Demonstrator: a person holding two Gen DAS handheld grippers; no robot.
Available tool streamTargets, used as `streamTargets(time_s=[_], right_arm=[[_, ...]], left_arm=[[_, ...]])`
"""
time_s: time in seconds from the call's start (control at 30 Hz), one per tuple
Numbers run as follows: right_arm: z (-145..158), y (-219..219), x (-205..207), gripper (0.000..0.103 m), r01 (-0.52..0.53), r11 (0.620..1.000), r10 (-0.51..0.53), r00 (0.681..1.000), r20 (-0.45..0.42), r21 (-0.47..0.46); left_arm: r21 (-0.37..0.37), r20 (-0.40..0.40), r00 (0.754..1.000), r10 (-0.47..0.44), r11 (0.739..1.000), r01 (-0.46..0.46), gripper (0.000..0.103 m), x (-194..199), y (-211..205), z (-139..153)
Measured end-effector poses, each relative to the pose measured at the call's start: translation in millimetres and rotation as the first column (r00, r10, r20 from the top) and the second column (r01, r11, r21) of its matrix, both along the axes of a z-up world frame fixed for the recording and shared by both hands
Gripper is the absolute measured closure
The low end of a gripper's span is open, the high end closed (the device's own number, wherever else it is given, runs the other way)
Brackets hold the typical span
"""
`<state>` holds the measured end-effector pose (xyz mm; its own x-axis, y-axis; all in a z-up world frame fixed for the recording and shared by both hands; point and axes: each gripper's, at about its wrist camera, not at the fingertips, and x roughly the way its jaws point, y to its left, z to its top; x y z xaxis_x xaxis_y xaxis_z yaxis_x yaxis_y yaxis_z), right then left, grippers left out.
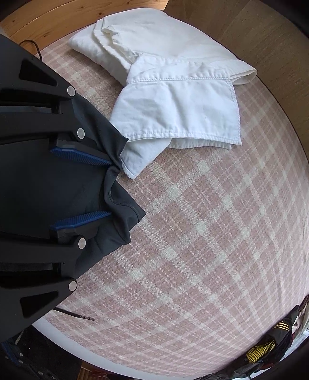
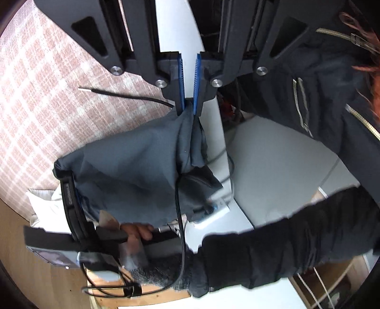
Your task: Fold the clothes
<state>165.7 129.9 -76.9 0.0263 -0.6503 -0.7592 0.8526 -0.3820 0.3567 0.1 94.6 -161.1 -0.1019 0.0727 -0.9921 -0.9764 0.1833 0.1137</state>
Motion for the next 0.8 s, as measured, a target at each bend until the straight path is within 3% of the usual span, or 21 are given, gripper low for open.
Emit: streamTargets(time_s=[0.13, 0.2, 0.23, 0.33, 0.4, 0.5, 0.6, 0.67, 0.73, 0.8], right_arm=[[4, 5, 11, 0.097, -0.02, 1.0, 0.02, 1.0, 0.016, 0.0], [18, 9, 14, 0.098, 0.014, 0.996, -0.01, 0.999, 0.038, -0.092], [15, 6, 17, 0.098, 0.008, 0.996, -0.003, 0.999, 0.046, -0.091], [-19, -3, 31, 0.103, -0.083, 0.996, 0.078, 0.99, 0.117, 0.035], [-22, 1, 39, 0.103, -0.082, 0.992, 0.071, 0.99, 0.122, 0.091], [7, 26, 27, 0.102, -0.021, 1.0, 0.019, 0.987, 0.157, 0.008], [43, 51, 5, 0.1, 0.083, 0.994, -0.076, 0.992, 0.103, -0.067], [46, 47, 0, 0.098, 0.095, 0.995, -0.093, 0.995, 0.037, -0.03], [43, 29, -6, 0.097, 0.088, 0.996, -0.088, 0.996, -0.017, 0.01], [36, 29, -6, 0.095, 0.061, 0.997, -0.06, 0.998, -0.022, 0.037]], left_arm=[[0.01, 0.007, 1.0, -0.003, 1.0, 0.003, 0.063, 2, 1, 2], [0.013, 0.015, 1.0, 0.001, 1.0, -0.001, 0.063, 2, 3, 3], [0.013, 0.02, 1.0, 0.005, 1.0, -0.005, 0.063, 2, 4, 3], [0.014, 0.018, 1.0, 0.015, 1.0, -0.015, 0.062, 3, 6, 5], [0.026, -0.001, 1.0, 0.022, 0.999, -0.022, 0.063, 3, 4, 11], [0.098, -0.031, 0.998, 0.05, 0.994, -0.047, 0.066, -3, -18, 41], [0.215, 0.014, 0.99, 0.138, 0.967, -0.138, 0.064, -13, -73, 90], [0.269, 0.023, 0.975, 0.223, 0.937, -0.221, 0.063, -37, -129, 116], [0.3, 0.05, 0.953, 0.3, 0.905, -0.3, 0.061, -35, -184, 121], [0.296, 0.08, 0.931, 0.356, 0.883, -0.364, 0.061, -29, -235, 102]])
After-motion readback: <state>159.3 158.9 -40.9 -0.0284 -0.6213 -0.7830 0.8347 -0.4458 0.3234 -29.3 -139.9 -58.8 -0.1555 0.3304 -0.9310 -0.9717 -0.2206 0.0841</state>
